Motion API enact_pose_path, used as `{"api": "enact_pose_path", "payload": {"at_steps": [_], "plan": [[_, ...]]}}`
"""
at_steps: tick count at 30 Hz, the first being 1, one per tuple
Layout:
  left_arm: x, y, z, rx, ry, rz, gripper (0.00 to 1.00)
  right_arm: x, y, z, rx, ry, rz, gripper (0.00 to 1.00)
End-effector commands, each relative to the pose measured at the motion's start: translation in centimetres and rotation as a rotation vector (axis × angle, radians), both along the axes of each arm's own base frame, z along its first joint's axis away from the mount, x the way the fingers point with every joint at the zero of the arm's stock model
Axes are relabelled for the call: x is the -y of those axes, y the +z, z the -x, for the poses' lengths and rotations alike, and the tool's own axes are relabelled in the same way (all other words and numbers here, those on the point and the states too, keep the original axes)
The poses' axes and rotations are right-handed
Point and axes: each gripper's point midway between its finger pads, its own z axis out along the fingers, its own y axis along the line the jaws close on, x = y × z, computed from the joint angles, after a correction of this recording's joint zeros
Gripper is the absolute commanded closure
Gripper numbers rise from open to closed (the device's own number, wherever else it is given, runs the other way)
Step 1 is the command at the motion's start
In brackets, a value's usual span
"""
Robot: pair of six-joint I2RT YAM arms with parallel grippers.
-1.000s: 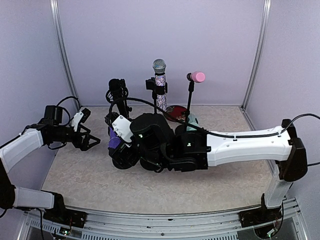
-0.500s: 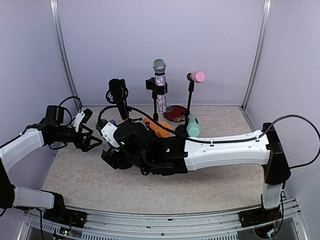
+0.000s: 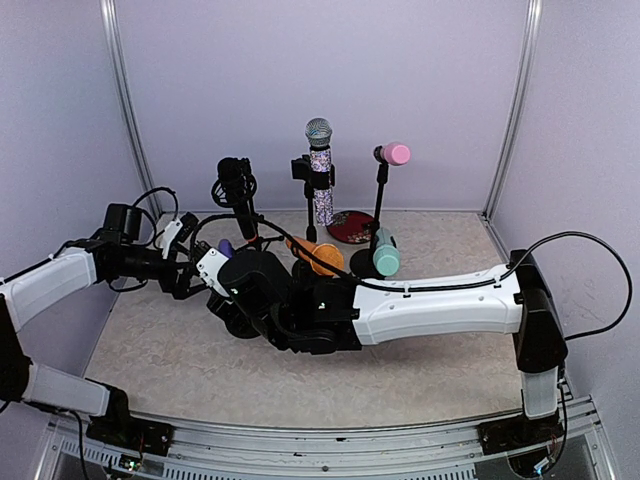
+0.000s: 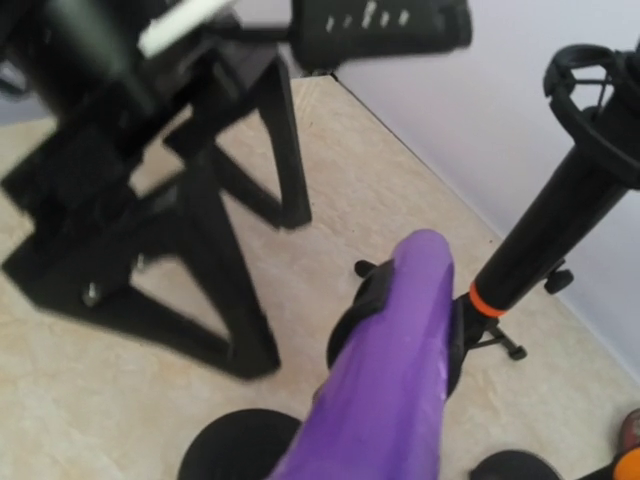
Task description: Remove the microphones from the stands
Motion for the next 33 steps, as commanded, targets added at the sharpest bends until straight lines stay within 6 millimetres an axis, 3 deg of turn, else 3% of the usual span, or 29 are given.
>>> {"api": "enact_pose_path", "payload": {"at_steps": [1,10,18,26,33], "plan": [[1.5,0.7,-0.3,0.018,-0.041,0.025,0.02,0.2,1.6,-0.8,0.025,-0.030,-0.057,0.46],[3.8,0.6,-1.6,0.042,-0.047,0.047,0.12,0.3,1.7,-1.0,0.009,-0.057,-0.095,0.67],[5.3,0.2,-3.5,0.059,0.000,0.092,0.42,1.4,2.0,-1.1,-0.046,-0.120,-0.179,0.81],[6.6,0.2,-3.1,0.074,-0.030,0.141,0.59,1.2,3.2,-0.6,-0.120,-0.101,-0.282,0.89],[7.4,-0.8,-2.0,0.040,-0.094,0.160,0.51,1.6,3.3,-0.1,-0.137,-0.077,-0.304,0.94]]}}
